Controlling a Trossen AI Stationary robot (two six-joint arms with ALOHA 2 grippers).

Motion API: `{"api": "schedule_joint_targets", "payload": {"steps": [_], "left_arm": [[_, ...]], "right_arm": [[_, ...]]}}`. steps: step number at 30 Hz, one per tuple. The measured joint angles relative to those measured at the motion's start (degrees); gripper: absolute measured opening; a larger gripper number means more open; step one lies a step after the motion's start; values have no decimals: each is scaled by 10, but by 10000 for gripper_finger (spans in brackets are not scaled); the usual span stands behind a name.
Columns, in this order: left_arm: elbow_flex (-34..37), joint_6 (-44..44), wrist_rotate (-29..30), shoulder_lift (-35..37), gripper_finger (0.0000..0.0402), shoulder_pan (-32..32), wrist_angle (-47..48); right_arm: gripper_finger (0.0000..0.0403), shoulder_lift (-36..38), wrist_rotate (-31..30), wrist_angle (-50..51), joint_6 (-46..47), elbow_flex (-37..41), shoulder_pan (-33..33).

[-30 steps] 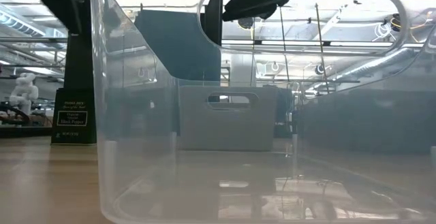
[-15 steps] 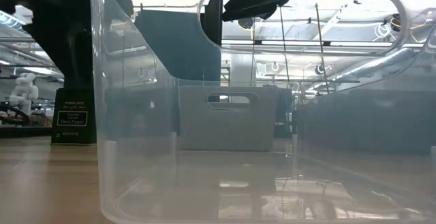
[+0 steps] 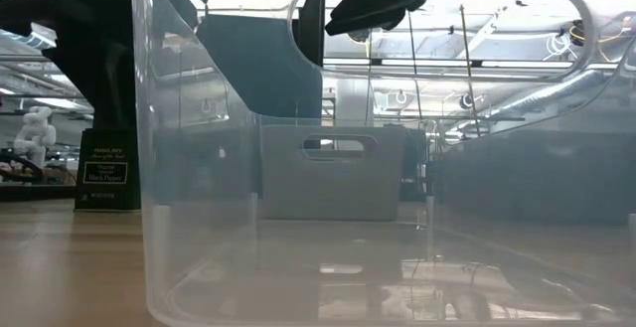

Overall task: Sort spices by type
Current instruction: Put the black spice can into the gray bin

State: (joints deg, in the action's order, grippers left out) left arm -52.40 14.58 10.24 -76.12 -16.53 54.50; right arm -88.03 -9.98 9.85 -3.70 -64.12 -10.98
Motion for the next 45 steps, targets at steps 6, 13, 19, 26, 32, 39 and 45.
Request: {"api": "schedule_joint_targets", "payload": {"steps": [6,13,19,26,32,39,45], "left_arm": [[0,27,6,0,184,0,-2],[0,31,5,0,184,0,-4],[0,31,3,0,184,0,-12],[0,31,1,0,184,0,-12],[0,35,1,0,184,0,-13],[0,70,2,-3,184,0,-15],[0,75,3,-23,184,0,-15]], "right_arm": [[185,0,0,5,0,0,0],[185,0,0,4,0,0,0],[185,0,0,4,0,0,0],[185,0,0,4,0,0,0],[185,0,0,14,0,0,0],[185,0,0,14,0,0,0],[185,0,0,14,-1,0,0]]}}
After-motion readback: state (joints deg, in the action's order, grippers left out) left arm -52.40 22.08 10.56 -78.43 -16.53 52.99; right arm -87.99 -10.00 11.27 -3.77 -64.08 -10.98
